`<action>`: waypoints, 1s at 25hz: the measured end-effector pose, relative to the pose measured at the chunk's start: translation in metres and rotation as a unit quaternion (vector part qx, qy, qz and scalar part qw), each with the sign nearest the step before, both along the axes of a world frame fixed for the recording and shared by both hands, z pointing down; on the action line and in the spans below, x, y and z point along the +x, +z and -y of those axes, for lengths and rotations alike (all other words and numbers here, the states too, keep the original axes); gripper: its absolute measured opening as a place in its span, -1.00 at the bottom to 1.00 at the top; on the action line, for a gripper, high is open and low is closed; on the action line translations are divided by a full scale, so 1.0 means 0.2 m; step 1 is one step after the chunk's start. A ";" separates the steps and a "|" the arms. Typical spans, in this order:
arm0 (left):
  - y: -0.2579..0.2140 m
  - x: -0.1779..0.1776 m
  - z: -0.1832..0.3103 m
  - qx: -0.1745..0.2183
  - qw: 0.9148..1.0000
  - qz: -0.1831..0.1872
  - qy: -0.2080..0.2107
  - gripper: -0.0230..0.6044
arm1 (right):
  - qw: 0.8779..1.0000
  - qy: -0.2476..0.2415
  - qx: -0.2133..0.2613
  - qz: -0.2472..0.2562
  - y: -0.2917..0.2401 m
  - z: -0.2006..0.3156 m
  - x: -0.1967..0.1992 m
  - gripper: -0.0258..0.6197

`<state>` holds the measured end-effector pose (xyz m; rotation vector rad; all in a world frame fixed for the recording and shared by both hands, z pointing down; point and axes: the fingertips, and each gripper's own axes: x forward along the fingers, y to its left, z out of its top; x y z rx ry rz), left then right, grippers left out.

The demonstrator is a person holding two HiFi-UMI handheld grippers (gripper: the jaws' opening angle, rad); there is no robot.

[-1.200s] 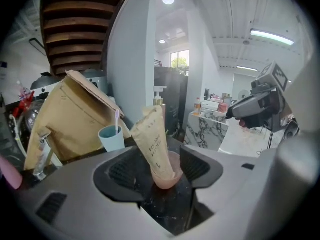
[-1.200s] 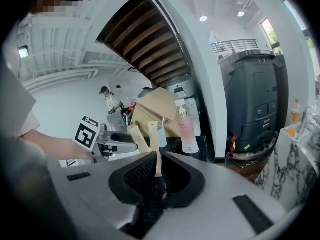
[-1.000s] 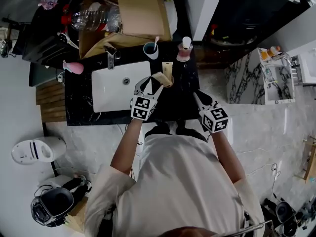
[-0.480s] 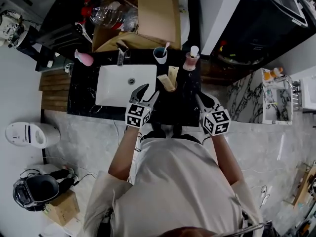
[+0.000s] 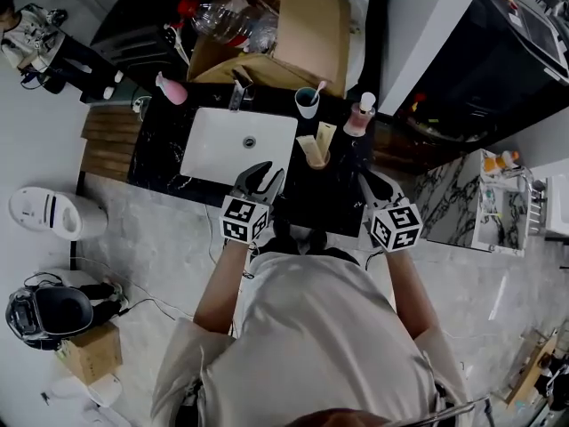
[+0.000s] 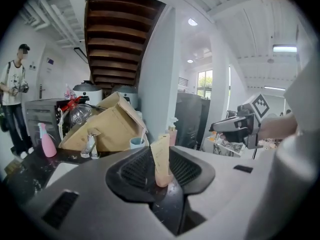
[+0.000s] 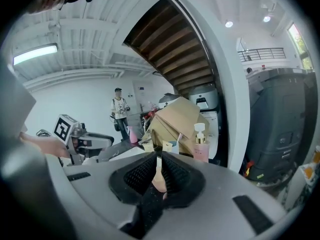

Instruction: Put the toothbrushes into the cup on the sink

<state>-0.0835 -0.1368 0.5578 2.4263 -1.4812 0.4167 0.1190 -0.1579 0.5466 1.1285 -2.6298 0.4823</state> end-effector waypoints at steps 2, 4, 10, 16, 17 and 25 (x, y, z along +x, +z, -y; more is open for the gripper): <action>-0.02 -0.02 -0.02 0.002 1.000 -0.002 -0.006 -0.57 | 1.000 -0.005 0.003 0.001 -0.02 0.00 -0.01 -0.76; -0.04 -0.04 -0.03 0.003 1.000 -0.002 -0.011 -0.63 | 1.000 -0.007 0.006 0.001 -0.05 0.00 -0.02 -0.76; -0.13 -0.07 -0.05 0.000 1.000 -0.011 -0.002 -0.72 | 1.000 -0.008 0.017 0.004 -0.13 -0.01 -0.07 -0.76; -0.26 -0.17 -0.04 0.022 0.999 -0.022 0.009 -0.86 | 1.000 0.004 0.027 0.008 -0.22 -0.04 -0.12 -0.76; -0.27 -0.18 -0.04 0.024 0.999 -0.024 0.012 -0.87 | 1.000 0.006 0.030 0.007 -0.23 -0.05 -0.13 -0.77; -0.30 -0.26 -0.02 0.030 0.998 -0.037 0.031 -0.89 | 0.996 0.028 0.079 0.005 -0.35 -0.05 -0.17 -0.81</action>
